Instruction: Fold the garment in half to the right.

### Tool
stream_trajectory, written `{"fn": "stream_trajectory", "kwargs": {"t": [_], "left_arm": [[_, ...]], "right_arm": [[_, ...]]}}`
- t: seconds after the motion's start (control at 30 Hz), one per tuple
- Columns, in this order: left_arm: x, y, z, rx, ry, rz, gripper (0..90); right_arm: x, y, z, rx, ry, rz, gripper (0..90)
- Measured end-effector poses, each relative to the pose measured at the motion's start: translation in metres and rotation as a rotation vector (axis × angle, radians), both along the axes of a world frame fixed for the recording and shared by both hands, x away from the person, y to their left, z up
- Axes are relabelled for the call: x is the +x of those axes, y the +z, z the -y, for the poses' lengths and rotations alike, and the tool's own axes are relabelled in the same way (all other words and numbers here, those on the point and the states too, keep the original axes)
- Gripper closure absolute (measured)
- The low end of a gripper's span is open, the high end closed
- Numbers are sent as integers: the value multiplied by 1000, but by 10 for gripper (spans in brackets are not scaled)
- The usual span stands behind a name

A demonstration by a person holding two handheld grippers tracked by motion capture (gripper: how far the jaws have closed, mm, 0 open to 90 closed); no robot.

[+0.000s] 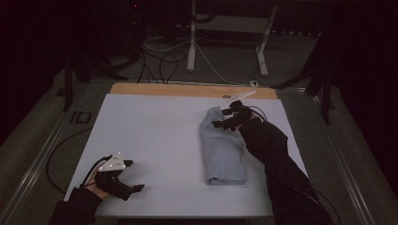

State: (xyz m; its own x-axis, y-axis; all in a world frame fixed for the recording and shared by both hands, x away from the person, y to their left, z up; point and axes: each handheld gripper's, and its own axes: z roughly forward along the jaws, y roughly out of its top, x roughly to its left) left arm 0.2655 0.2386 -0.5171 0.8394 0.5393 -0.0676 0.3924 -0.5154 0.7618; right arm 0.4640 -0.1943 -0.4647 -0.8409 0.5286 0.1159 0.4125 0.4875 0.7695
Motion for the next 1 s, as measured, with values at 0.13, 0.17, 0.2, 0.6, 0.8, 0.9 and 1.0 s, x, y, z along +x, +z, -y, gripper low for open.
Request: {"fn": "stream_trajectory", "kwargs": {"t": [0.13, 0.17, 0.2, 0.6, 0.8, 0.9, 1.0], "left_arm": [[0, 0, 0, -3, -3, -2, 3], [0, 0, 0, -4, -1, -2, 3], [-1, 1, 0, 0, -5, 0, 3], [-1, 2, 2, 0, -14, 4, 3], [-1, 1, 3, 0, -14, 0, 3], [-1, 1, 4, 5, -21, -2, 3], [-1, 1, 4, 1, -20, -2, 3]], "right_arm": [[-15, 4, -4, 15, 24, 24, 167], [-20, 5, -5, 21, 42, 22, 174], [-28, 5, -7, 34, 70, 21, 169], [-100, -1, -6, 36, 240, 50, 620], [-124, -13, -4, 23, 308, 11, 786], [-128, -23, -6, -35, 345, 29, 875], [-128, -32, -6, -67, 371, 25, 899]]}}
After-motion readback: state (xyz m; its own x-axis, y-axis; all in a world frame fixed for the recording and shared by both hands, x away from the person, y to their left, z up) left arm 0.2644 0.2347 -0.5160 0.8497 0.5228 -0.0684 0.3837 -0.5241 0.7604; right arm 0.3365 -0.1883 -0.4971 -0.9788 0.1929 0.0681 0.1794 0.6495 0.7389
